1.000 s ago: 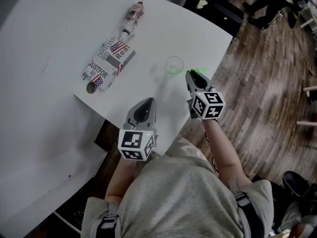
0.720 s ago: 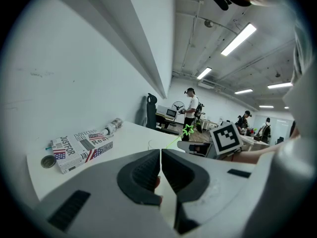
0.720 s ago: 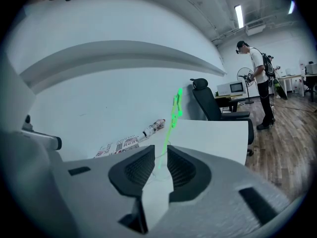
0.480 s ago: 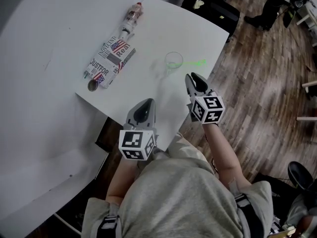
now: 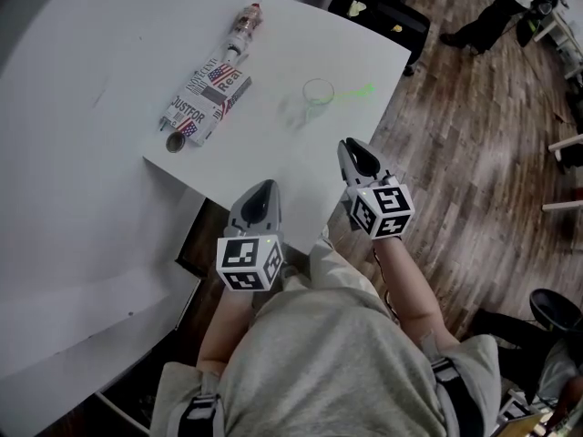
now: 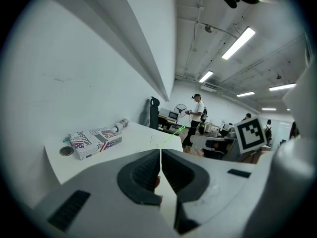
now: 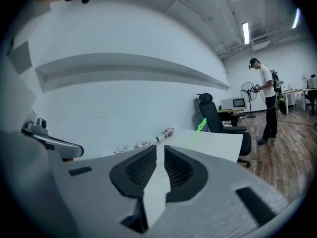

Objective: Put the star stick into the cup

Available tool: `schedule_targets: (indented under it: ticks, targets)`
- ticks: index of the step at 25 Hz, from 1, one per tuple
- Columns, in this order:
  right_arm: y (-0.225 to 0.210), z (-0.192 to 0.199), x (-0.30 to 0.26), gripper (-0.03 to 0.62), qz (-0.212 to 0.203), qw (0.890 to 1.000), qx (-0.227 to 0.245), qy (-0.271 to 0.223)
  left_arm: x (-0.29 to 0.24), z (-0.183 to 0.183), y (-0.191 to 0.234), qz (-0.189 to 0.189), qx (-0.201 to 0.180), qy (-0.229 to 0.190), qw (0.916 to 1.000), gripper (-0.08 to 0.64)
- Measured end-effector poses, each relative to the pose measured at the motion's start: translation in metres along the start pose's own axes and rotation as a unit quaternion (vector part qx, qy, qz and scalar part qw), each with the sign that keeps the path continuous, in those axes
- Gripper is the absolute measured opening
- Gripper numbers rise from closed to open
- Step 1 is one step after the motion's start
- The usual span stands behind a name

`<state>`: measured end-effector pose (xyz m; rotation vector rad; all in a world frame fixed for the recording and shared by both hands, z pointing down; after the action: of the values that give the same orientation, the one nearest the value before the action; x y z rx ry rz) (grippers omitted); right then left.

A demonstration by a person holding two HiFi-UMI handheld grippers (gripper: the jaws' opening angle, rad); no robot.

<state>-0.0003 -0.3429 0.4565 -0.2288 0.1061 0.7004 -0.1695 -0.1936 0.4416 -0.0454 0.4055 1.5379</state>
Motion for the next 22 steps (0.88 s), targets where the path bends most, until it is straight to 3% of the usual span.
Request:
schedule_targets:
  ticks: [9,22]
  targets:
    - [0.053,-0.009,0.065,-0.005,0.005,0.999,0.027,-0.015,0.058,0.003,-0.007,0.007,0.000,-0.016,0.9998,0.010]
    - [0.124,0.000,0.148,-0.005,0.001,0.998,0.045,-0.044,0.136,0.020,-0.014,0.017,-0.004,-0.032,0.9993,0.009]
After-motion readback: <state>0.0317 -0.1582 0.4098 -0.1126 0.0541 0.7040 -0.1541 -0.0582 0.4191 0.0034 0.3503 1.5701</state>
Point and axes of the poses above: the fingertips, and each gripper's own axes: x backward along the fingers, y to its left, z out of its underside, the point moved 8 cm from there along x, backward along the fingers, and after that the axes turned 3 degrees about -y, right-handed, at the moved point
